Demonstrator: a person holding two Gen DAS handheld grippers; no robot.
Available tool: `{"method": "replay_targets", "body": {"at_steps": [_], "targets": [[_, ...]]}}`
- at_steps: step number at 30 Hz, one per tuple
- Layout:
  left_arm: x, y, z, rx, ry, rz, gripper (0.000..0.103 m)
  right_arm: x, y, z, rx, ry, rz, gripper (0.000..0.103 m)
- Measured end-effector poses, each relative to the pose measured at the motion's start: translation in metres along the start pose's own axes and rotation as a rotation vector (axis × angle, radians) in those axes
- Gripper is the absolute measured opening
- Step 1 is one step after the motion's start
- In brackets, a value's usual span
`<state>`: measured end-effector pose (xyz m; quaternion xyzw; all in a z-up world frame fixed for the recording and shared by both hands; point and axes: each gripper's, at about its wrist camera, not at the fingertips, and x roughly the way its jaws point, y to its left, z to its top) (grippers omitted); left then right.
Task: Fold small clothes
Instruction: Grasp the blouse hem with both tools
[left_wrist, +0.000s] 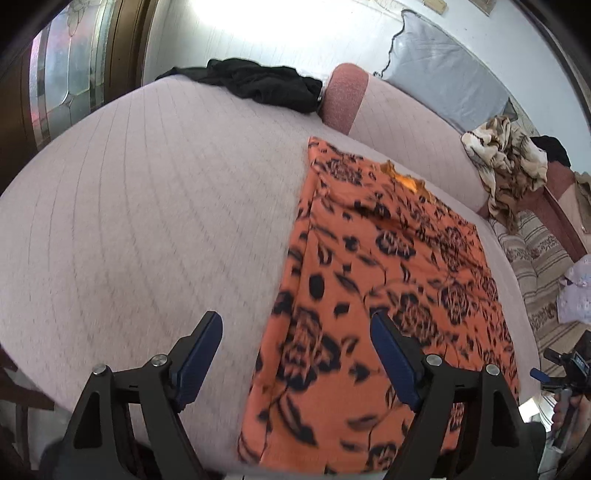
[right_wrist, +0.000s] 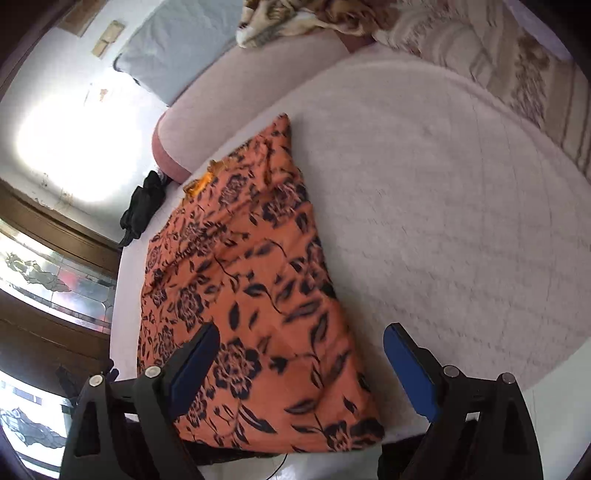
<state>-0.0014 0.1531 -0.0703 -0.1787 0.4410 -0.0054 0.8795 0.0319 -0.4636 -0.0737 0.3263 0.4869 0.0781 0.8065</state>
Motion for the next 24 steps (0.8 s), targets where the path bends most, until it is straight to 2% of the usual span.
{"method": "replay_targets", "body": {"at_steps": [2, 5, 8, 11, 12, 13, 14, 16, 18, 20, 22, 23, 24], "targets": [[-0.002, 0.009, -0.023, -0.03, 0.055, 0.004, 0.083, 0.008, -0.021, -0.016, 0.049, 0.054, 0.039, 0.092], [0.002, 0.015, -0.044, -0.05, 0.112, 0.027, 0.083, 0.018, -0.031, -0.035, 0.077, 0.101, 0.079, 0.092], [0.011, 0.015, -0.052, -0.058, 0.148, 0.04, 0.083, 0.022, -0.022, -0.037, 0.028, 0.114, 0.049, 0.092], [0.011, 0.014, -0.052, -0.056, 0.139, 0.053, 0.082, 0.032, -0.019, -0.04, 0.014, 0.149, 0.013, 0.09], [0.011, 0.013, -0.052, -0.056, 0.142, 0.058, 0.082, 0.033, -0.014, -0.042, -0.019, 0.155, -0.003, 0.087], [0.012, 0.011, -0.052, -0.054, 0.147, 0.059, 0.081, 0.035, -0.008, -0.045, -0.05, 0.166, -0.011, 0.076], [0.011, 0.011, -0.053, -0.045, 0.146, 0.053, 0.078, 0.037, -0.005, -0.047, -0.059, 0.174, -0.01, 0.07], [0.011, 0.004, -0.053, -0.007, 0.151, 0.057, 0.051, 0.04, -0.005, -0.051, -0.056, 0.18, -0.011, 0.052], [0.012, 0.002, -0.054, 0.024, 0.157, 0.079, 0.043, 0.039, -0.006, -0.053, -0.045, 0.173, -0.013, 0.05], [0.012, 0.003, -0.054, 0.023, 0.159, 0.077, 0.042, 0.039, -0.007, -0.054, -0.029, 0.169, -0.021, 0.051], [0.012, 0.007, -0.052, -0.003, 0.163, 0.058, 0.046, 0.04, -0.009, -0.053, -0.01, 0.175, -0.003, 0.061], [0.012, 0.009, -0.051, -0.018, 0.169, 0.035, 0.052, 0.04, -0.008, -0.052, -0.015, 0.176, 0.005, 0.063], [0.012, 0.009, -0.052, -0.029, 0.173, 0.005, 0.068, 0.04, -0.006, -0.052, -0.02, 0.177, 0.006, 0.067]]}}
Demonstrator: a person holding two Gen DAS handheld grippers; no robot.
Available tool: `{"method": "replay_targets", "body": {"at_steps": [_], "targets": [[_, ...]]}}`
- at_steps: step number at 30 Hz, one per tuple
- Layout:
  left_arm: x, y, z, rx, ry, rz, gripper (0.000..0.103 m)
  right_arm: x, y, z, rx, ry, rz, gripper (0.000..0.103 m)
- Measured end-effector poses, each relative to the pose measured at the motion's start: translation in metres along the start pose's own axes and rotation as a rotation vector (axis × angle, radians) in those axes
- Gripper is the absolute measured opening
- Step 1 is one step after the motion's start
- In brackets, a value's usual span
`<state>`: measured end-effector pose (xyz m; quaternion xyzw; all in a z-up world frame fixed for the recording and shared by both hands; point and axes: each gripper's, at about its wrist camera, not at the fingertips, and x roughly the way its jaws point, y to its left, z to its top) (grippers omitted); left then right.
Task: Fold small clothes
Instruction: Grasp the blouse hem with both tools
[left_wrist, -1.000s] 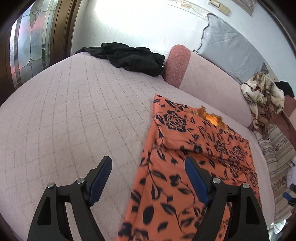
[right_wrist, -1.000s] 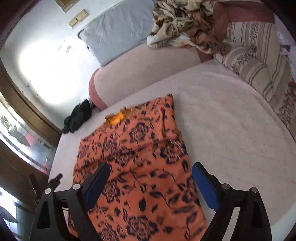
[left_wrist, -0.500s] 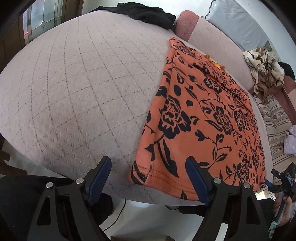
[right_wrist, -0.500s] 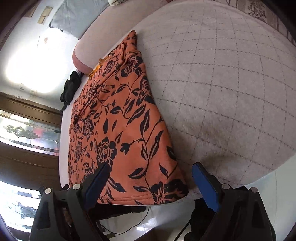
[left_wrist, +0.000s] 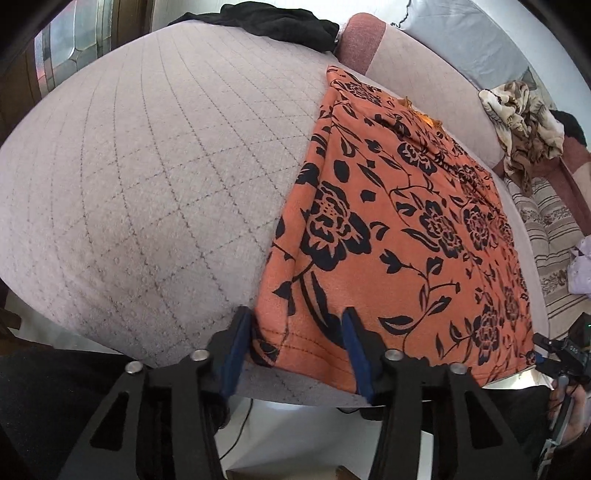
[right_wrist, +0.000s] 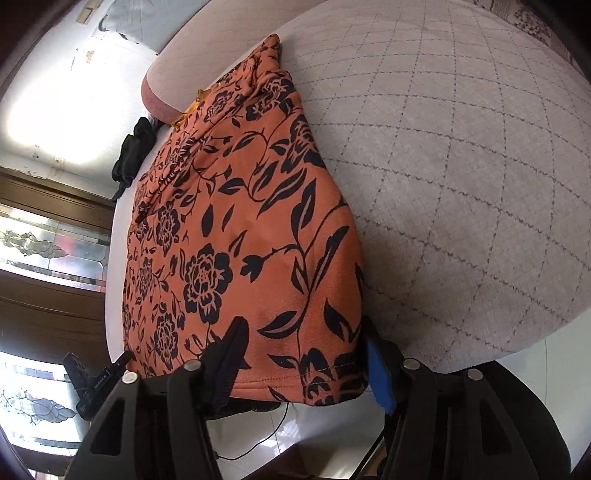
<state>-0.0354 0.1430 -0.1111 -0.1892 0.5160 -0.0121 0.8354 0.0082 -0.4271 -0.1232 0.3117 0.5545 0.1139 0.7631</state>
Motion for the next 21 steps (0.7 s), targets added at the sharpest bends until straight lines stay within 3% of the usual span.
{"method": "replay_targets", "body": {"at_steps": [1, 4, 5, 6, 7, 8, 14, 17, 18, 19, 20, 21], "targets": [[0.001, -0.001, 0.0, -0.002, 0.004, -0.015, 0.078, 0.001, 0.002, 0.0, -0.007, 0.002, -0.007, 0.067], [0.006, -0.015, -0.005, 0.071, 0.003, 0.056, 0.078, 0.002, 0.003, 0.0, -0.007, 0.004, -0.018, 0.067], [0.006, -0.019, -0.006, 0.096, -0.002, 0.081, 0.072, 0.002, 0.002, 0.001, -0.002, 0.005, -0.015, 0.066], [0.005, -0.022, -0.006, 0.114, -0.009, 0.104, 0.046, 0.002, 0.001, 0.001, -0.002, 0.004, -0.02, 0.053], [0.005, -0.023, -0.005, 0.128, -0.006, 0.119, 0.017, 0.001, -0.001, 0.001, 0.007, 0.004, -0.023, 0.021], [0.004, -0.021, -0.003, 0.122, 0.008, 0.067, 0.009, 0.0, -0.005, 0.001, 0.029, 0.007, -0.002, 0.011], [-0.026, -0.02, 0.007, 0.031, -0.062, -0.022, 0.01, -0.029, 0.001, -0.001, 0.06, -0.085, 0.093, 0.011], [0.002, -0.012, 0.006, -0.008, 0.025, 0.045, 0.023, -0.024, -0.003, 0.004, 0.077, -0.091, 0.074, 0.025], [0.012, -0.009, 0.004, -0.028, 0.058, 0.06, 0.027, -0.017, -0.005, 0.005, 0.093, -0.071, 0.061, 0.042], [0.009, -0.009, 0.003, -0.034, 0.027, 0.051, 0.033, -0.013, -0.006, 0.006, 0.097, -0.057, 0.05, 0.07], [0.007, -0.011, 0.003, -0.03, 0.025, 0.037, 0.039, -0.01, -0.004, 0.005, 0.088, -0.054, 0.04, 0.076], [0.006, -0.013, 0.003, -0.023, 0.023, 0.027, 0.051, -0.007, -0.001, 0.004, 0.066, -0.052, 0.029, 0.077]]}}
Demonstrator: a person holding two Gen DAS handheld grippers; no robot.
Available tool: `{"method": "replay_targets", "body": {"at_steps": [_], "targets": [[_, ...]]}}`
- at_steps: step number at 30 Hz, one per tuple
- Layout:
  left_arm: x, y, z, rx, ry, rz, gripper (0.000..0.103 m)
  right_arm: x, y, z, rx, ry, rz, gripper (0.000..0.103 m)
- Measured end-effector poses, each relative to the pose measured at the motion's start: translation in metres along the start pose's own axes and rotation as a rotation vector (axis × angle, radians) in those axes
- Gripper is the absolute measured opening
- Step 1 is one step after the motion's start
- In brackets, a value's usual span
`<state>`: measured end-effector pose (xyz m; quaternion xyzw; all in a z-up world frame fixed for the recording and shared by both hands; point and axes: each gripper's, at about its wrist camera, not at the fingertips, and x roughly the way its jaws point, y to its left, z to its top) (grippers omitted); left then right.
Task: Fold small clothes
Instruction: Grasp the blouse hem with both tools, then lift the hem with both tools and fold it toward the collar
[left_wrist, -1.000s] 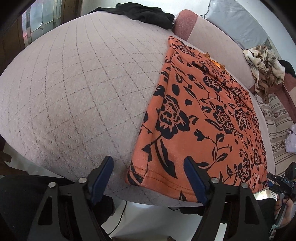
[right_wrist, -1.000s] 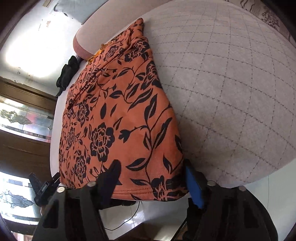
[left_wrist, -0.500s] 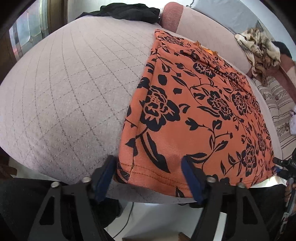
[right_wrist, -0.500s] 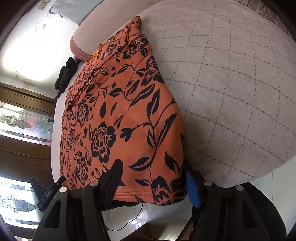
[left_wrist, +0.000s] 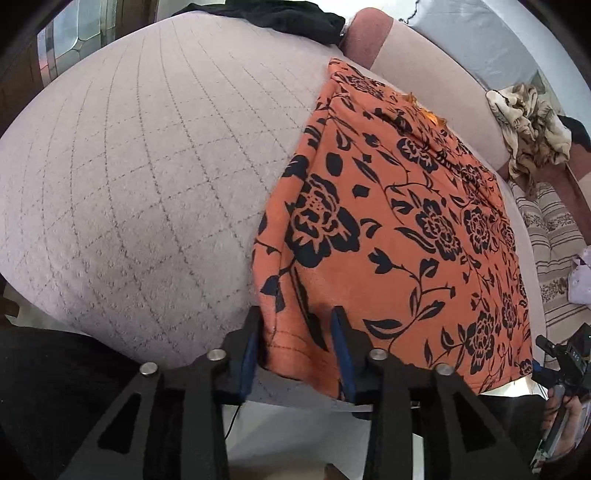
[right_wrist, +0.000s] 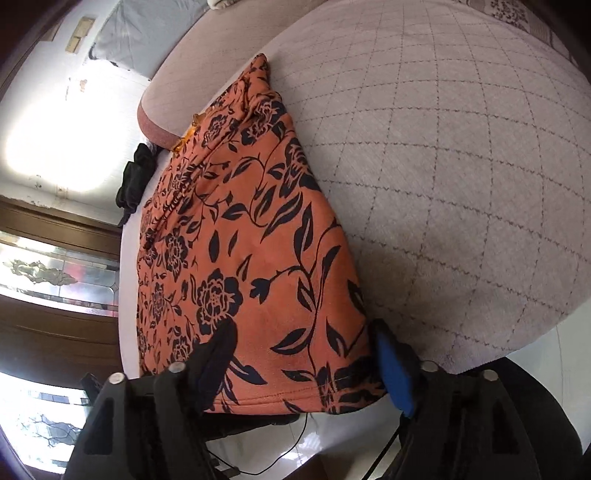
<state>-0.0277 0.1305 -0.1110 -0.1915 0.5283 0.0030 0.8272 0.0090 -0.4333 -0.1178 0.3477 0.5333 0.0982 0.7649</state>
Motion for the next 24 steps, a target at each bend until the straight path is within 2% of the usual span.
{"method": "replay_targets", "body": {"at_steps": [2, 3, 4, 5, 6, 9, 11, 13, 15, 18, 19, 20, 21, 22, 23, 24], "targets": [[0.002, -0.005, -0.002, 0.027, -0.01, 0.028, 0.054, 0.005, 0.003, -0.001, -0.023, 0.01, -0.02, 0.077], [0.003, -0.01, -0.003, 0.061, -0.009, 0.059, 0.048, 0.007, 0.002, -0.001, -0.029, 0.011, -0.028, 0.074], [0.004, -0.015, -0.004, 0.1, -0.011, 0.096, 0.012, 0.008, 0.002, -0.001, -0.029, 0.012, -0.038, 0.055], [0.003, -0.017, -0.003, 0.124, -0.004, 0.066, 0.009, 0.007, 0.0, 0.0, -0.024, 0.009, -0.038, 0.028], [-0.002, -0.016, -0.001, 0.103, -0.005, 0.025, 0.009, 0.006, -0.002, 0.001, -0.01, 0.013, -0.02, 0.008], [-0.03, -0.012, 0.01, 0.049, -0.088, -0.043, 0.009, -0.013, 0.008, 0.002, -0.029, -0.041, 0.008, 0.008], [-0.036, -0.015, 0.015, 0.037, -0.113, -0.062, 0.009, -0.024, 0.013, 0.007, -0.036, -0.063, 0.034, 0.008], [-0.018, -0.012, 0.015, 0.03, -0.066, -0.021, 0.009, -0.021, 0.011, 0.01, -0.04, -0.056, 0.011, 0.009], [0.007, -0.007, 0.01, 0.011, 0.023, 0.029, 0.01, -0.002, -0.001, 0.01, 0.005, 0.012, 0.017, 0.012], [0.004, -0.007, 0.006, -0.004, -0.01, 0.016, 0.017, 0.009, -0.012, 0.005, 0.064, 0.034, 0.021, 0.016], [0.004, -0.007, 0.007, -0.007, -0.015, 0.013, 0.026, 0.008, -0.013, 0.004, 0.072, 0.025, 0.031, 0.023], [0.005, -0.007, 0.007, -0.009, -0.017, 0.008, 0.028, 0.008, -0.014, 0.004, 0.076, 0.02, 0.037, 0.031], [0.006, -0.007, 0.007, -0.007, -0.014, 0.003, 0.03, 0.008, -0.015, 0.004, 0.078, 0.022, 0.055, 0.047], [0.007, -0.008, 0.007, -0.002, -0.013, 0.011, 0.03, 0.008, -0.015, 0.005, 0.08, 0.026, 0.084, 0.057], [0.007, -0.011, 0.007, 0.012, -0.013, 0.025, 0.03, 0.009, -0.015, 0.005, 0.078, 0.03, 0.085, 0.057], [0.007, -0.015, 0.007, 0.038, -0.011, 0.043, 0.024, 0.01, -0.013, 0.006, 0.07, 0.032, 0.074, 0.056]]}}
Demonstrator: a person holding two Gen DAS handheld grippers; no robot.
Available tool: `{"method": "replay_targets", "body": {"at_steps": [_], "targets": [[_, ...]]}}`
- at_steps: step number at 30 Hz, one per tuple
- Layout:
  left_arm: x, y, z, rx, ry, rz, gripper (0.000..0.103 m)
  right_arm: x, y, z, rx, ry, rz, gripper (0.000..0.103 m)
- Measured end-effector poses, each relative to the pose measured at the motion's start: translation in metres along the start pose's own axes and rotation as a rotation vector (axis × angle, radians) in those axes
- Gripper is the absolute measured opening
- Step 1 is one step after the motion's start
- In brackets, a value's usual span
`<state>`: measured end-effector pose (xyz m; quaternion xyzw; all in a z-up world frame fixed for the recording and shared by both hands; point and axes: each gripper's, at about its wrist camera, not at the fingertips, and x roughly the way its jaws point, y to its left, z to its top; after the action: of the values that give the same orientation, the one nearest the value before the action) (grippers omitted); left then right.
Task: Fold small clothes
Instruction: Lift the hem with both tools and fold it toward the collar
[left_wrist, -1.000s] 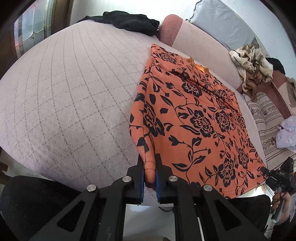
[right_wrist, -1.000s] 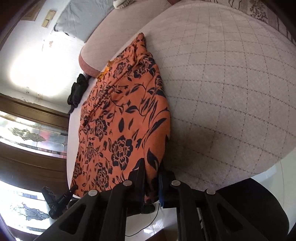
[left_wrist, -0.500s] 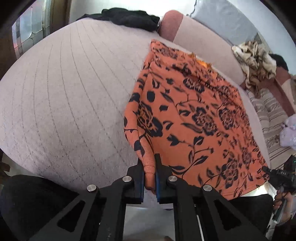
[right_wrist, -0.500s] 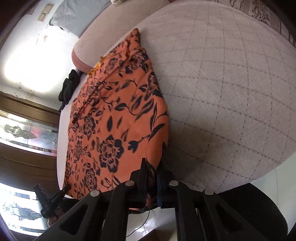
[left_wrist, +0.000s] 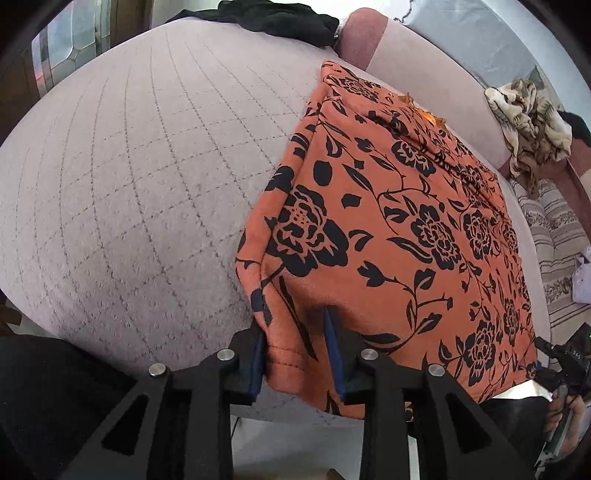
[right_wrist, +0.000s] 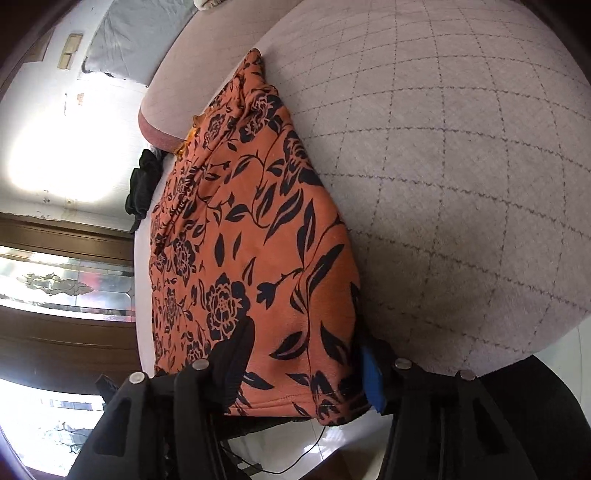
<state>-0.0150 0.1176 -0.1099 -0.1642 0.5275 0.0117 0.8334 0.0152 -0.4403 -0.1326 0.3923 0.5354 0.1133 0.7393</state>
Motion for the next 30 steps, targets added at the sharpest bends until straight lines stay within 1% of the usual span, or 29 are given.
{"method": "replay_targets", "body": {"at_steps": [1, 2, 3, 5, 7, 8, 9, 11, 13, 14, 16, 18, 20, 22, 24, 26, 28, 30], "targets": [[-0.001, -0.003, 0.001, 0.027, -0.004, 0.001, 0.009, 0.001, 0.003, 0.0, -0.015, 0.005, -0.017, 0.044], [0.001, -0.007, 0.005, 0.03, 0.0, -0.018, 0.008, 0.002, 0.006, 0.0, -0.029, 0.007, -0.045, 0.027], [-0.003, -0.003, 0.006, 0.014, -0.004, -0.035, 0.008, 0.003, 0.006, 0.0, -0.028, 0.017, -0.032, 0.007], [-0.017, 0.003, 0.011, -0.015, -0.044, -0.071, 0.008, -0.004, 0.012, -0.002, -0.033, -0.01, -0.01, 0.007], [-0.029, 0.006, 0.014, -0.028, -0.078, -0.093, 0.008, -0.022, 0.021, 0.0, -0.04, -0.061, 0.04, 0.008], [-0.028, 0.008, 0.015, -0.029, -0.073, -0.088, 0.008, -0.028, 0.024, 0.001, -0.042, -0.079, 0.053, 0.008], [-0.022, 0.009, 0.013, -0.025, -0.047, -0.071, 0.009, -0.031, 0.025, 0.003, -0.047, -0.083, 0.055, 0.008], [0.005, 0.01, 0.011, -0.034, 0.046, -0.033, 0.008, -0.019, 0.018, 0.006, -0.036, -0.044, 0.025, 0.008], [0.004, 0.007, 0.011, -0.017, 0.029, -0.031, 0.008, -0.001, 0.004, 0.004, 0.013, 0.018, 0.017, 0.008], [-0.002, 0.005, 0.013, -0.001, 0.005, -0.04, 0.008, 0.002, 0.003, 0.004, 0.021, 0.023, 0.025, 0.008], [-0.009, 0.002, 0.016, 0.009, -0.017, -0.044, 0.008, -0.003, 0.006, 0.004, 0.015, -0.011, 0.065, 0.008], [-0.003, 0.004, 0.017, 0.0, 0.01, -0.036, 0.009, -0.007, 0.009, 0.007, 0.002, -0.031, 0.079, 0.008], [0.0, 0.008, 0.017, -0.031, 0.027, -0.046, 0.008, -0.001, 0.006, 0.007, 0.019, -0.009, 0.075, 0.008], [-0.008, 0.003, 0.024, -0.025, 0.003, -0.059, 0.008, -0.001, 0.007, 0.009, 0.033, -0.011, 0.098, 0.008], [-0.022, -0.005, 0.039, -0.005, -0.048, -0.087, 0.008, -0.006, 0.013, 0.017, 0.026, -0.028, 0.13, 0.008], [-0.036, -0.014, 0.065, 0.011, -0.106, -0.125, 0.008, -0.009, 0.028, 0.033, -0.003, -0.044, 0.161, 0.008], [-0.048, -0.027, 0.104, 0.045, -0.183, -0.152, 0.009, -0.011, 0.049, 0.056, -0.033, -0.076, 0.208, 0.008], [-0.057, -0.043, 0.15, 0.079, -0.258, -0.168, 0.009, -0.017, 0.074, 0.092, -0.07, -0.139, 0.267, 0.008]]}}
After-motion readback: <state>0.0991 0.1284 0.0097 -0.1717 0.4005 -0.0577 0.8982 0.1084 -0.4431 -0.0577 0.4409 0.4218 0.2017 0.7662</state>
